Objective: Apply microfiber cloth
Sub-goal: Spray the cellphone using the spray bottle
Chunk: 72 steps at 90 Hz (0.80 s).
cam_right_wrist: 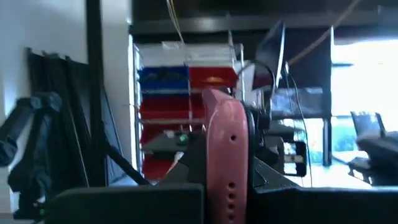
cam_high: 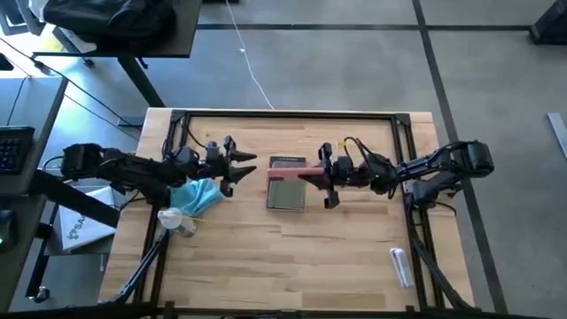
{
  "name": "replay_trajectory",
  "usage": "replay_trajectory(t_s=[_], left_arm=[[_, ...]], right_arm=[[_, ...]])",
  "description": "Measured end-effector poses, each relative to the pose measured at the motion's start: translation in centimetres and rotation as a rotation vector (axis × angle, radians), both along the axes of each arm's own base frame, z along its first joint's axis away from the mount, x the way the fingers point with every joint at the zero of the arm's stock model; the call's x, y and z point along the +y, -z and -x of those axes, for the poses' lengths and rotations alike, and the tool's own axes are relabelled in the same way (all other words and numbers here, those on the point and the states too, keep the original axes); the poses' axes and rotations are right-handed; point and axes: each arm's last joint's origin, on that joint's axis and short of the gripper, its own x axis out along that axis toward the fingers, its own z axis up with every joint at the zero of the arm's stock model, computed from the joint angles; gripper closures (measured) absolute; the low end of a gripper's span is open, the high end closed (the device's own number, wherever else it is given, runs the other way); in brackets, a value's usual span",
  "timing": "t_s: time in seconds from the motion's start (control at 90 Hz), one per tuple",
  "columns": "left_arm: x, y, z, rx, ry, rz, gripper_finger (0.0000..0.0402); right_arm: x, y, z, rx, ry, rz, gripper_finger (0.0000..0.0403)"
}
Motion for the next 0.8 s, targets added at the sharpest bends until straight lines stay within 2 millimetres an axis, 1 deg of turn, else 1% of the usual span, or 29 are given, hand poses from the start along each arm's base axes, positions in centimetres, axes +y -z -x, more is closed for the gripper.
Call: replay_trajectory(t_s=[0.189, 0.311, 0.433, 0.511, 0.622, 0.8], left_arm=[[-0.3, -1.8, -0.3, -0.155, -0.007, -0.036, 0.0254], [-0.2, -2.5, -1.3, -0.165, -0.01, -0.035, 0.0254], [-0.4, -2.7, -2.4, -0.155, 0.018, -0.042, 0.0254], [-0.6, -2.8, -2.9, -0.159, 0.051, -0.052, 0.0254], [-1.0, -3.1, -3.1, -0.194, 0.063, -0.092, 0.0254], [-1.8, -3.3, -3.0, -0.257, 0.058, -0.189, 0.0254]], right_arm=[[0.3, -2.1, -0.6, -0.084, 0.017, 0.061, 0.0402], [0.4, -3.1, -1.3, -0.073, -0.001, 0.097, 0.0402], [0.5, -3.7, -1.9, -0.061, -0.007, 0.12, 0.0402], [0.5, -3.7, -2.1, -0.055, -0.001, 0.136, 0.0402], [0.4, -4.0, -2.4, -0.068, 0.01, 0.152, 0.0402], [0.0, -4.8, -3.3, -0.109, 0.038, 0.162, 0.0402]])
